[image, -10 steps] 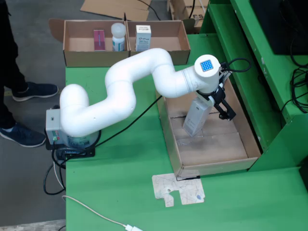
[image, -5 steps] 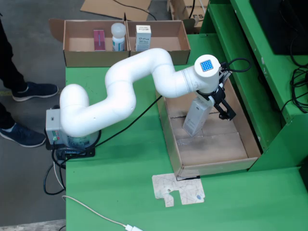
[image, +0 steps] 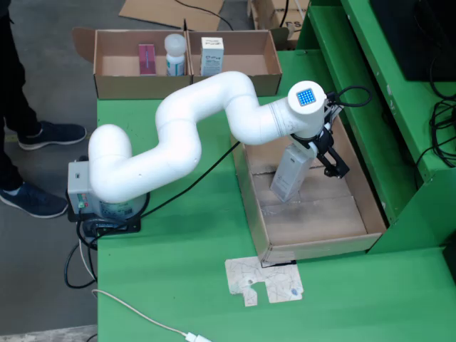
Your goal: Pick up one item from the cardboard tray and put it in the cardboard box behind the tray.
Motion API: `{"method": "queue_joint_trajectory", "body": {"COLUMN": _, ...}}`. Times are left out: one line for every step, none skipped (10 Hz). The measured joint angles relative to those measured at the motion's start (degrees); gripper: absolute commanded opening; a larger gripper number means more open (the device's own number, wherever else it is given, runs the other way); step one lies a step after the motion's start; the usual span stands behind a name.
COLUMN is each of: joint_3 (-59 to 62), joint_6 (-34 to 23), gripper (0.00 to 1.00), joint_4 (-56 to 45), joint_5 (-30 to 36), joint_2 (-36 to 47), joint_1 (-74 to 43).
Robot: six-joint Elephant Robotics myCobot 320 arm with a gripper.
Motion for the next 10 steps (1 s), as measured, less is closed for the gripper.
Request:
{"method": "queue_joint_trajectory", "body": {"joint_3": 0.00, "joint_6": 0.00, "gripper": 1.00, "joint_4": 0.00, "joint_5": 0.00, "joint_2": 0.00, "joint_1": 0.00}}
{"method": "queue_joint_trajectory", "body": {"joint_3": 0.00, "joint_6": 0.00, "gripper": 1.00, "joint_4": 0.00, "joint_5": 0.00, "joint_2": 0.00, "joint_1": 0.00}}
{"method": "queue_joint_trajectory", "body": {"joint_3": 0.00, "joint_6": 0.00, "gripper": 0.90, "joint_4": 0.00, "joint_5": 0.00, "joint_2": 0.00, "joint_1": 0.00}}
{"method": "queue_joint_trajectory", "body": {"joint_3": 0.00, "joint_6": 0.00, "gripper": 0.80, "joint_4": 0.00, "joint_5": 0.00, "joint_2": 0.00, "joint_1": 0.00}}
{"method": "queue_joint_trajectory", "body": {"joint_3": 0.00, "joint_6": 0.00, "gripper": 0.70, "joint_4": 0.00, "joint_5": 0.00, "joint_2": 0.00, "joint_1": 0.00}}
{"method": "queue_joint_trajectory", "body": {"joint_3": 0.00, "joint_6": 0.00, "gripper": 0.60, "joint_4": 0.00, "joint_5": 0.00, "joint_2": 0.00, "joint_1": 0.00}}
{"method": "queue_joint_trajectory", "body": {"joint_3": 0.00, "joint_6": 0.00, "gripper": 0.50, "joint_4": 0.00, "joint_5": 0.00, "joint_2": 0.00, "joint_1": 0.00}}
{"method": "queue_joint_trajectory", "body": {"joint_3": 0.00, "joint_6": 0.00, "gripper": 0.40, "joint_4": 0.00, "joint_5": 0.00, "joint_2": 0.00, "joint_1": 0.00}}
{"method": "queue_joint_trajectory", "body": {"joint_3": 0.00, "joint_6": 0.00, "gripper": 0.30, "joint_4": 0.00, "joint_5": 0.00, "joint_2": 0.00, "joint_1": 0.00}}
{"method": "queue_joint_trajectory", "body": {"joint_3": 0.00, "joint_6": 0.00, "gripper": 0.20, "joint_4": 0.00, "joint_5": 0.00, "joint_2": 0.00, "joint_1": 0.00}}
